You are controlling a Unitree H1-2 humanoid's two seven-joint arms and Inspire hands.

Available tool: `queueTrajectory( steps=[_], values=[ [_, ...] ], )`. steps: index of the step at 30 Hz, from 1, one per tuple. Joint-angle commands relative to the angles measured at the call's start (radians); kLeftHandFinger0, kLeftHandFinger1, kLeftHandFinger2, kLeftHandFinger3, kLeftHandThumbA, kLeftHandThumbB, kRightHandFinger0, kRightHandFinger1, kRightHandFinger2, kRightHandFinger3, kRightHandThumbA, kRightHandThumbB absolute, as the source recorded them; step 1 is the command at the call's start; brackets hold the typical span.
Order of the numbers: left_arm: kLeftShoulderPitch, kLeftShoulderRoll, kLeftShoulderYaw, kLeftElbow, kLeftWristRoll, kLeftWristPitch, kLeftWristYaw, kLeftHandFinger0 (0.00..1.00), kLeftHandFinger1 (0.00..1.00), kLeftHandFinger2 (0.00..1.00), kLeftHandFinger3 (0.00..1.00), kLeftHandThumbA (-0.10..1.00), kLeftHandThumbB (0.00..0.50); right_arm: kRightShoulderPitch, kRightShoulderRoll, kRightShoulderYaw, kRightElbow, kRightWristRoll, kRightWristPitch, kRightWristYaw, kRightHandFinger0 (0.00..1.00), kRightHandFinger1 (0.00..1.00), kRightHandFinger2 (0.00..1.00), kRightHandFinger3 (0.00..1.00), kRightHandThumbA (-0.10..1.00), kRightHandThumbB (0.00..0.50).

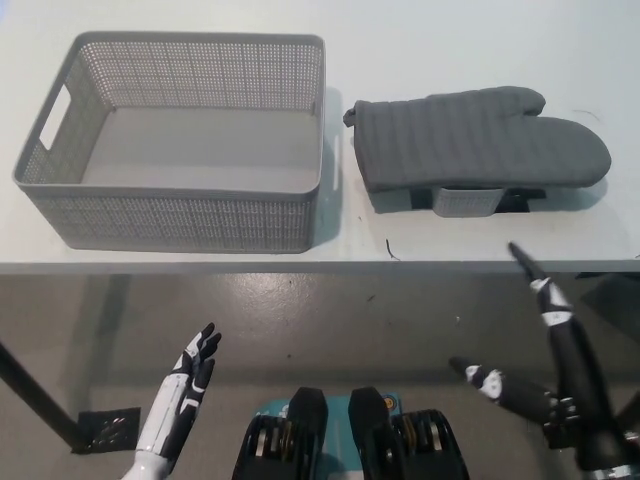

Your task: Usethe right hand to pick up a oven gloves on top of a leveled container and place it into another larger container on the left side

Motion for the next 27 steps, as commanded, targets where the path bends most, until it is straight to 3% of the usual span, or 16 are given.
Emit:
queueTrajectory(
  steps=[1, 6, 11, 15, 21, 27],
  values=[
    [-0.025, 0.01, 0.001, -0.014, 0.014, -0.115, 0.014, 1.0, 1.0, 1.0, 1.0, 1.0, 0.174, -0.102, -0.097, -0.095, -0.226, -0.408, 0.166, 0.065, 1.0, 1.0, 1.0, 1.0, 1.0, 0.219],
    [-0.03, -0.001, 0.008, -0.013, -0.007, -0.12, 0.016, 1.0, 1.0, 1.0, 1.0, 1.0, 0.185, -0.188, -0.162, -0.106, -0.182, -0.46, 0.241, 0.108, 1.0, 1.0, 1.0, 1.0, 1.0, 0.219],
    [-0.032, -0.003, 0.007, -0.024, -0.01, -0.109, 0.009, 1.0, 1.0, 1.0, 1.0, 1.0, 0.185, -0.266, -0.204, -0.107, -0.074, -0.504, 0.281, 0.07, 1.0, 1.0, 1.0, 1.0, 0.94, 0.261],
    [-0.037, -0.001, 0.002, -0.023, -0.006, -0.114, 0.005, 1.0, 1.0, 1.0, 1.0, 1.0, 0.176, -0.344, -0.239, -0.092, 0.059, -0.532, 0.326, 0.04, 1.0, 1.0, 1.0, 1.0, 0.99, 0.289],
    [-0.04, 0.0, -0.001, -0.017, -0.011, -0.116, -0.004, 1.0, 1.0, 1.0, 1.0, 1.0, 0.19, -0.466, -0.254, -0.045, 0.223, -0.598, 0.417, 0.031, 1.0, 1.0, 1.0, 1.0, 1.0, 0.333],
    [-0.042, 0.0, -0.002, -0.011, -0.007, -0.121, -0.002, 1.0, 1.0, 1.0, 1.0, 1.0, 0.191, -0.561, -0.265, 0.004, 0.366, -0.634, 0.445, -0.016, 1.0, 1.0, 1.0, 1.0, 1.0, 0.365]
  ],
)
